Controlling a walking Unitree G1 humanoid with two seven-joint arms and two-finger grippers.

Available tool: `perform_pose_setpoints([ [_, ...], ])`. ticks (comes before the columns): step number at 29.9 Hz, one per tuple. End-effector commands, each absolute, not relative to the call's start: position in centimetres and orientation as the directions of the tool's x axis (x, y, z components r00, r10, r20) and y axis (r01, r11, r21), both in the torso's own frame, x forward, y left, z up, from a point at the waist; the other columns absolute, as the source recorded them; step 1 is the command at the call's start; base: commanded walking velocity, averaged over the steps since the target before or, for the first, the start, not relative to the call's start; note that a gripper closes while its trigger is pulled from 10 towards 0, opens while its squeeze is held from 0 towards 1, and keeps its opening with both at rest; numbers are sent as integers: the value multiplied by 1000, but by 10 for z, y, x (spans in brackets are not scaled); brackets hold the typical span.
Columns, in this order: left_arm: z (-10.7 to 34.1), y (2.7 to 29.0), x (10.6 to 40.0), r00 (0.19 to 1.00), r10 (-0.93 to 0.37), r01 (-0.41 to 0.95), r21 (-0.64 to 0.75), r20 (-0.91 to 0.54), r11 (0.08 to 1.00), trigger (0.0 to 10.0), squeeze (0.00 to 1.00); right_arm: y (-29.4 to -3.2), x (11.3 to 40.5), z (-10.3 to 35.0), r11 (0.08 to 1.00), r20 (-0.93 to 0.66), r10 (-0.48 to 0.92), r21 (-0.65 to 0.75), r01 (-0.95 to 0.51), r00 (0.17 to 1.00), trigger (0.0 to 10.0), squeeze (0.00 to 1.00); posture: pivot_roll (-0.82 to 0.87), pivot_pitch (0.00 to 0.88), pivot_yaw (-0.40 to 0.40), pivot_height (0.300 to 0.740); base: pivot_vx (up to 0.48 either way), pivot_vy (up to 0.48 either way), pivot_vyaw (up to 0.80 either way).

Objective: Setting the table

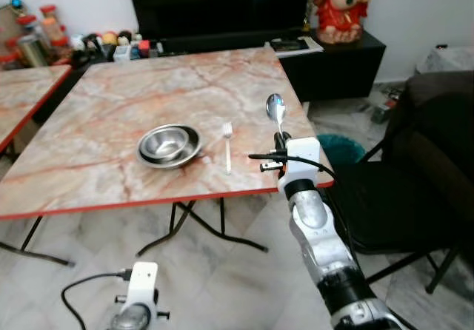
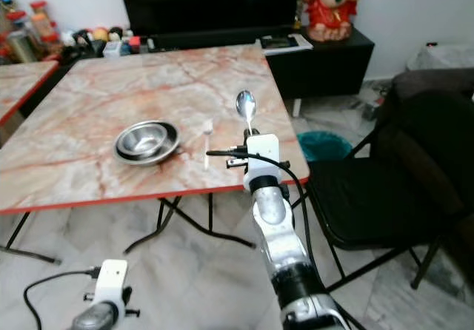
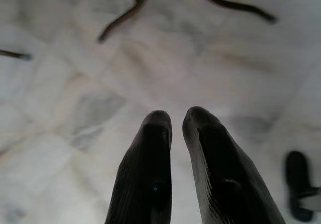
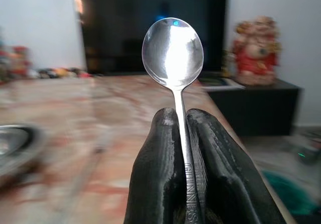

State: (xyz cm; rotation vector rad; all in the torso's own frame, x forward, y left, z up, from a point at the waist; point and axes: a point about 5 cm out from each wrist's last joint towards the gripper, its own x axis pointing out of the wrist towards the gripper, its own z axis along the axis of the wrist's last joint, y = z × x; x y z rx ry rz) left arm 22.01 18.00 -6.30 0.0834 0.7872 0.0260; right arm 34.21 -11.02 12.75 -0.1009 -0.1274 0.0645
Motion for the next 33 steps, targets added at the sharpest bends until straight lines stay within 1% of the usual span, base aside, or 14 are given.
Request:
perform_pose_setpoints([
  [1, -60, 193, 222, 709, 90, -18, 110, -699, 994, 10000, 0, -96, 343, 135, 991, 143, 105, -96, -92, 984, 10000, 0, -60, 0, 45, 740, 345, 0, 0],
  [33, -61, 193, 220, 706, 93, -25, 106, -702, 994, 10000, 0, -95, 339, 120, 990, 85, 106, -104, -97, 991, 10000, 0, -58, 0, 46, 740, 342, 0, 0],
])
